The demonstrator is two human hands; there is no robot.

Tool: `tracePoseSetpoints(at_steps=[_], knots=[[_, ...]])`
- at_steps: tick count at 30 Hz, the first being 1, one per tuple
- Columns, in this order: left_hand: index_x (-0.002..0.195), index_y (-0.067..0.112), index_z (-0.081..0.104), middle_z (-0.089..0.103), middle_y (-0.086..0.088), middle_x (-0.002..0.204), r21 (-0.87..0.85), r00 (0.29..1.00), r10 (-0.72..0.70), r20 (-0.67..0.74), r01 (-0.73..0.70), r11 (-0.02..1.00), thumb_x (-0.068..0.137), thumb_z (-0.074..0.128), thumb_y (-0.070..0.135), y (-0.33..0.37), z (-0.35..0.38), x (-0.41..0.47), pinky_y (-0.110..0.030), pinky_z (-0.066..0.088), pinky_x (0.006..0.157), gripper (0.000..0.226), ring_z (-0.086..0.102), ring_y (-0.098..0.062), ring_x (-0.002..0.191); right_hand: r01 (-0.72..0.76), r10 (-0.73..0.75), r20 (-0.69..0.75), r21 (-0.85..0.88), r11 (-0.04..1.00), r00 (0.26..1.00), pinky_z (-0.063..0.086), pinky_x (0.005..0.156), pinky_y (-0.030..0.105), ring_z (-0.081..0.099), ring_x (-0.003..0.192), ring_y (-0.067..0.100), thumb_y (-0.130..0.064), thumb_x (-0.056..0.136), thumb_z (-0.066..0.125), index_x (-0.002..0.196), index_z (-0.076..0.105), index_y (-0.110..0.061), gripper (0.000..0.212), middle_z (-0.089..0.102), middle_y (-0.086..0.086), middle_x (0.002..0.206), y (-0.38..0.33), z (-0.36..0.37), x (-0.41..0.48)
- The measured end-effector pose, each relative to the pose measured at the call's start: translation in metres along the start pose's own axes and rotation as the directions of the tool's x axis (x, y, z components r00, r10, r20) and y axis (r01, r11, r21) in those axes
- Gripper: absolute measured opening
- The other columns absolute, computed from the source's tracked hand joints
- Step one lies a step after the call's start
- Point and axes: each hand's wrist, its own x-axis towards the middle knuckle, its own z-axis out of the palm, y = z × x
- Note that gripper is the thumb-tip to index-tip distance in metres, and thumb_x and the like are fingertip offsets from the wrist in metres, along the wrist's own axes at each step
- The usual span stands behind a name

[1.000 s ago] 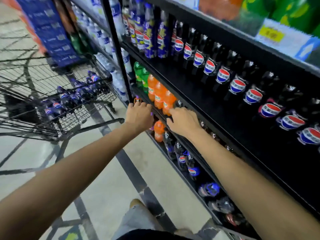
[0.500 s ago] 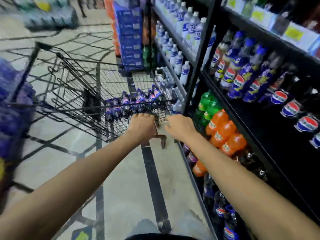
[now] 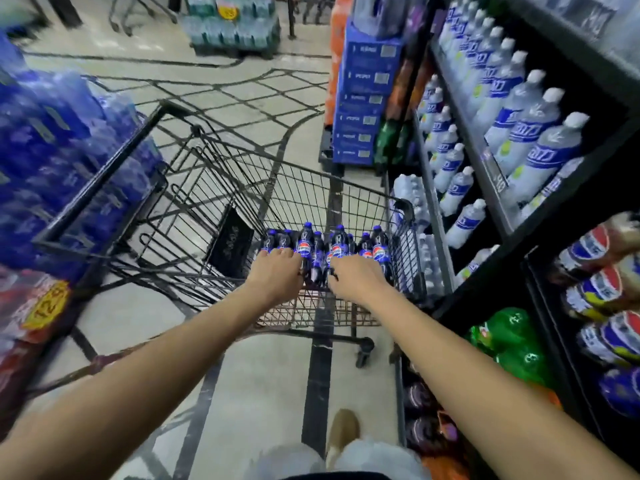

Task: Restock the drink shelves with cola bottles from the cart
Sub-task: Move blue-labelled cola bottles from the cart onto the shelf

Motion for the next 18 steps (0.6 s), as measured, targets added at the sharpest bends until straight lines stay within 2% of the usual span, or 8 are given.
tracePoseSetpoints(at_steps=[3, 6, 12, 15, 18], knots=[[0.124, 0.013, 0.051, 0.056, -0.009, 0.127, -0.031, 0.999, -0.039, 0.013, 0.039, 0.999, 0.096, 0.043, 0.030, -0.003, -0.004, 0.037, -0.043, 0.038, 0.103, 0.034, 0.051, -0.026, 0.118, 0.041, -0.040, 0.019, -0.005, 0.999, 0.999, 0.048, 0.082, 0.036, 0.060, 0.100, 0.023, -0.030, 0.098, 0.044, 0.113, 0.056, -0.014, 0.025, 0.064, 0.003, 0.102, 0.019, -0.011, 0.043], [0.128, 0.012, 0.049, 0.054, -0.010, 0.130, -0.056, 0.997, -0.065, 0.040, 0.068, 0.996, 0.097, 0.042, 0.030, -0.006, -0.003, 0.070, -0.043, 0.037, 0.106, 0.036, 0.049, -0.026, 0.122, 0.070, -0.070, 0.047, -0.007, 0.997, 0.996, 0.045, 0.079, 0.035, 0.060, 0.102, 0.024, -0.029, 0.098, 0.044, 0.117, 0.056, -0.014, 0.027, 0.065, 0.004, 0.107, 0.033, -0.014, 0.080], [0.134, 0.012, 0.044, 0.051, -0.011, 0.134, -0.083, 0.985, -0.075, 0.158, 0.089, 0.993, 0.097, 0.043, 0.033, -0.024, 0.015, 0.139, -0.047, 0.034, 0.107, 0.043, 0.046, -0.029, 0.126, 0.045, -0.049, 0.154, 0.031, 0.999, 0.987, 0.042, 0.077, 0.034, 0.060, 0.102, 0.024, -0.028, 0.097, 0.044, 0.120, 0.056, -0.016, 0.029, 0.064, 0.004, 0.109, 0.053, 0.003, 0.145], [0.135, 0.011, 0.042, 0.049, -0.011, 0.135, -0.102, 0.973, -0.062, 0.222, 0.087, 0.991, 0.096, 0.044, 0.035, -0.038, 0.036, 0.178, -0.048, 0.036, 0.106, 0.046, 0.045, -0.030, 0.126, -0.017, -0.003, 0.247, 0.081, 0.997, 0.969, 0.041, 0.081, 0.036, 0.059, 0.107, 0.026, -0.026, 0.097, 0.043, 0.126, 0.054, -0.018, 0.033, 0.063, 0.005, 0.112, 0.064, 0.019, 0.176], [0.139, 0.012, 0.039, 0.045, -0.012, 0.139, -0.107, 0.957, -0.013, 0.290, 0.046, 0.993, 0.096, 0.044, 0.035, -0.048, 0.062, 0.213, -0.050, 0.035, 0.108, 0.049, 0.042, -0.031, 0.130, -0.082, 0.056, 0.326, 0.066, 0.994, 0.944, 0.037, 0.071, 0.032, 0.059, 0.094, 0.025, -0.022, 0.095, 0.043, 0.111, 0.057, -0.015, 0.022, 0.059, 0.003, 0.094, 0.075, 0.042, 0.203]])
